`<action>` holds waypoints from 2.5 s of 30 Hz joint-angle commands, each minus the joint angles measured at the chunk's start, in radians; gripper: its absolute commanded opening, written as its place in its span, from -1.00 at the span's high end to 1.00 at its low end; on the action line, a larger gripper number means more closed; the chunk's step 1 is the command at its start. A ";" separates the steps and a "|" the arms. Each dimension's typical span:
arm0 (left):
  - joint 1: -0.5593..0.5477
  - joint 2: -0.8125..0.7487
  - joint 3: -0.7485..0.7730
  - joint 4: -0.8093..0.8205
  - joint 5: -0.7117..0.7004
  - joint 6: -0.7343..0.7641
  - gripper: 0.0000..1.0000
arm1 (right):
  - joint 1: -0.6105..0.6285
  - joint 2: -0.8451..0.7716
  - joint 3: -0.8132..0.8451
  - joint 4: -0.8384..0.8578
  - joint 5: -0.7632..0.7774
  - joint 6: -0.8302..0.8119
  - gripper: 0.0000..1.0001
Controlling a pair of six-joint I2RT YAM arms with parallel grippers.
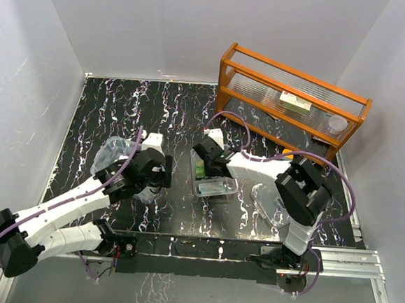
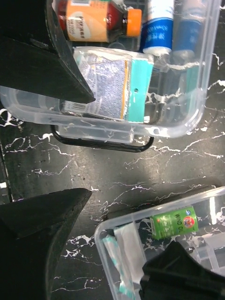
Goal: Organize the medicine kit
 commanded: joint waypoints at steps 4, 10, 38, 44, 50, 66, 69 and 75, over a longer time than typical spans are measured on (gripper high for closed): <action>0.051 0.136 0.013 0.125 0.092 0.120 -0.27 | -0.053 -0.151 -0.046 0.098 -0.042 -0.076 0.76; 0.076 0.244 0.042 0.190 0.224 0.239 -0.01 | -0.077 -0.186 -0.059 0.085 -0.050 -0.084 0.76; -0.008 0.415 0.182 0.182 0.837 0.471 -0.08 | -0.130 -0.352 -0.112 -0.007 -0.038 -0.095 0.76; -0.008 0.260 0.230 0.151 0.665 0.455 -0.47 | -0.130 -0.385 -0.069 -0.087 -0.001 -0.120 0.76; -0.007 0.056 0.210 0.174 0.417 0.416 -0.47 | -0.136 -0.397 -0.007 -0.194 0.035 -0.138 0.77; -0.008 -0.450 0.093 -0.042 -0.220 0.201 -0.47 | -0.103 -0.318 0.330 -0.369 -0.110 -0.212 0.73; -0.008 -0.507 0.091 -0.133 -0.282 0.162 -0.47 | -0.055 -0.297 0.376 -0.353 -0.112 -0.214 0.72; -0.007 -0.600 0.066 -0.203 -0.320 0.126 -0.48 | 0.054 -0.258 0.422 -0.293 -0.131 -0.226 0.72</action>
